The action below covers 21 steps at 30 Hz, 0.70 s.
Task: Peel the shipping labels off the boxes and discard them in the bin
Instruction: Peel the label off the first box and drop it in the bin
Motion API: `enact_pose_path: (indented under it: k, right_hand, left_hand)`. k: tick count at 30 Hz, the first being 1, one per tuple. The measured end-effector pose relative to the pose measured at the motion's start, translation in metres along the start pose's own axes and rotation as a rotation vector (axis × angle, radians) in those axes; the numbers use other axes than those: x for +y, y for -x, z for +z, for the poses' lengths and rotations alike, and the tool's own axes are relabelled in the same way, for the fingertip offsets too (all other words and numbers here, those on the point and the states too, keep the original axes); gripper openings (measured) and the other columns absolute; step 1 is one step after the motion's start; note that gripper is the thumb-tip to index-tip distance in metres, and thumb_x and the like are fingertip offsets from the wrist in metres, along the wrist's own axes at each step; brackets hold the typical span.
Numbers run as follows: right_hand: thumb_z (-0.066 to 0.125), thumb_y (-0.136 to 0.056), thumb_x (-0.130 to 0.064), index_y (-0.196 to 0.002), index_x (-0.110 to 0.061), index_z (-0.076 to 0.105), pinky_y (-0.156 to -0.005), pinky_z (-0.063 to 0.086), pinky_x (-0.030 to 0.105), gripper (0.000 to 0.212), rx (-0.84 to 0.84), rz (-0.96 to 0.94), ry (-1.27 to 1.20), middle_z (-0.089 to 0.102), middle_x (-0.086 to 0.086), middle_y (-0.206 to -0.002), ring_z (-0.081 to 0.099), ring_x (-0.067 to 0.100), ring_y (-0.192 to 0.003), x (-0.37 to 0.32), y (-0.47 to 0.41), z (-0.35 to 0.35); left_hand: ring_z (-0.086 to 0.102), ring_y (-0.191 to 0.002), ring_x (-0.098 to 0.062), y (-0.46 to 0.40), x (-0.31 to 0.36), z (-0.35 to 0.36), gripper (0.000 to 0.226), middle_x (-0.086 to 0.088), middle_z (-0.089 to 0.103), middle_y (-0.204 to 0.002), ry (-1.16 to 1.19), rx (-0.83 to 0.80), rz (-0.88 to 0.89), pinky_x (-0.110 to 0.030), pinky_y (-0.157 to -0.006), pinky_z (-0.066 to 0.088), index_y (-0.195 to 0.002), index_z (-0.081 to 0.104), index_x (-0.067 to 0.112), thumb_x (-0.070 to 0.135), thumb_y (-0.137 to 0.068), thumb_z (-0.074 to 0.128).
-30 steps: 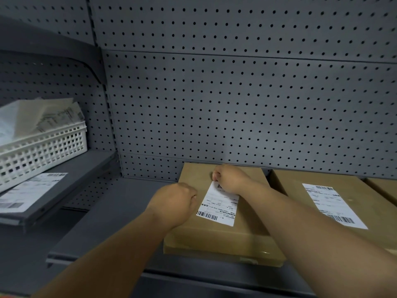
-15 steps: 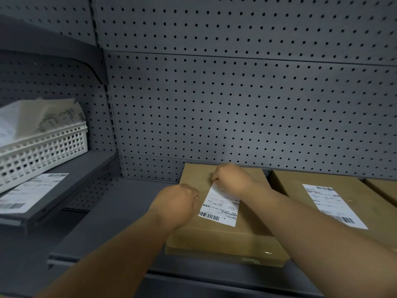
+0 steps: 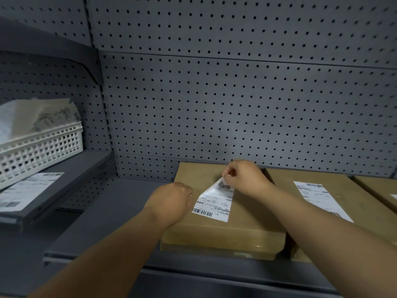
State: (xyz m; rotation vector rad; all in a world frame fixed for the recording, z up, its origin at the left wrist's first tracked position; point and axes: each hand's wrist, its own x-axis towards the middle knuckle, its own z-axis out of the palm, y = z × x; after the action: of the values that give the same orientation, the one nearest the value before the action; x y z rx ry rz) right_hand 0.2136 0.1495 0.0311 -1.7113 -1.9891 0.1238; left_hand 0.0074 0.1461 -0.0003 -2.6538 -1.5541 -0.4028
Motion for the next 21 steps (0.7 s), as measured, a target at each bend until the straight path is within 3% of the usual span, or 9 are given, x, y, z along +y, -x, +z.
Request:
enact_pose_path:
  k: [3, 6, 10, 14, 17, 21]
  right_hand:
    - [0.060, -0.085, -0.021, -0.090, -0.014, 0.064, -0.066, 0.038, 0.016, 0.009, 0.071, -0.021, 0.011, 0.056, -0.004, -0.092, 0.056, 0.013, -0.085, 0.000, 0.004, 0.008]
    - [0.060, -0.086, -0.027, -0.111, -0.014, 0.058, -0.078, 0.039, 0.022, 0.029, 0.025, -0.056, 0.056, 0.057, 0.000, -0.113, 0.055, 0.015, -0.102, -0.003, 0.009, 0.016]
    - [0.065, -0.083, -0.025, -0.111, -0.017, 0.051, -0.087, 0.043, 0.027, 0.032, -0.060, -0.052, -0.066, 0.060, -0.002, -0.114, 0.056, 0.017, -0.107, -0.013, 0.009, 0.021]
    - [0.058, -0.087, -0.028, -0.128, -0.024, 0.048, -0.105, 0.035, 0.036, 0.042, -0.159, -0.109, 0.107, 0.052, -0.001, -0.133, 0.042, 0.021, -0.125, -0.021, 0.002, 0.025]
    - [0.055, -0.088, -0.025, -0.117, -0.025, 0.061, -0.104, 0.037, 0.036, 0.030, -0.229, -0.159, 0.194, 0.059, -0.003, -0.124, 0.045, 0.019, -0.120, -0.023, -0.005, 0.028]
    - [0.065, -0.083, -0.029, -0.091, -0.021, 0.072, -0.090, 0.045, 0.031, 0.013, -0.224, -0.117, 0.077, 0.068, -0.004, -0.103, 0.057, 0.015, -0.101, -0.020, -0.007, 0.025]
  left_hand:
    - [0.048, -0.071, -0.017, 0.001, 0.001, 0.001, 0.025, -0.001, 0.050, -0.078, 0.013, 0.012, -0.017, -0.030, -0.062, 0.038, -0.080, 0.055, 0.008, 0.014, -0.093, 0.035]
    - [0.049, -0.072, -0.017, 0.003, 0.001, 0.003, 0.024, -0.002, 0.051, -0.080, 0.033, 0.029, -0.043, -0.028, -0.061, 0.037, -0.081, 0.055, 0.008, 0.014, -0.093, 0.036]
    - [0.056, -0.098, -0.021, 0.004, -0.001, 0.004, 0.032, -0.002, 0.056, -0.112, 0.049, 0.021, -0.022, -0.035, -0.082, 0.049, -0.111, 0.061, 0.012, 0.021, -0.097, 0.033]
    - [0.049, -0.105, -0.019, 0.004, -0.001, 0.003, 0.033, -0.002, 0.052, -0.117, -0.006, -0.011, -0.017, -0.035, -0.087, 0.048, -0.117, 0.058, 0.016, 0.022, -0.099, 0.031]
    - [0.053, -0.103, -0.022, 0.003, 0.000, 0.003, 0.029, -0.005, 0.053, -0.117, -0.079, -0.043, -0.017, -0.035, -0.087, 0.049, -0.116, 0.057, 0.013, 0.015, -0.097, 0.035]
    - [0.056, -0.103, -0.022, 0.005, 0.001, 0.006, 0.026, -0.005, 0.055, -0.117, -0.094, -0.025, -0.034, -0.034, -0.086, 0.049, -0.116, 0.055, 0.014, 0.015, -0.097, 0.037]
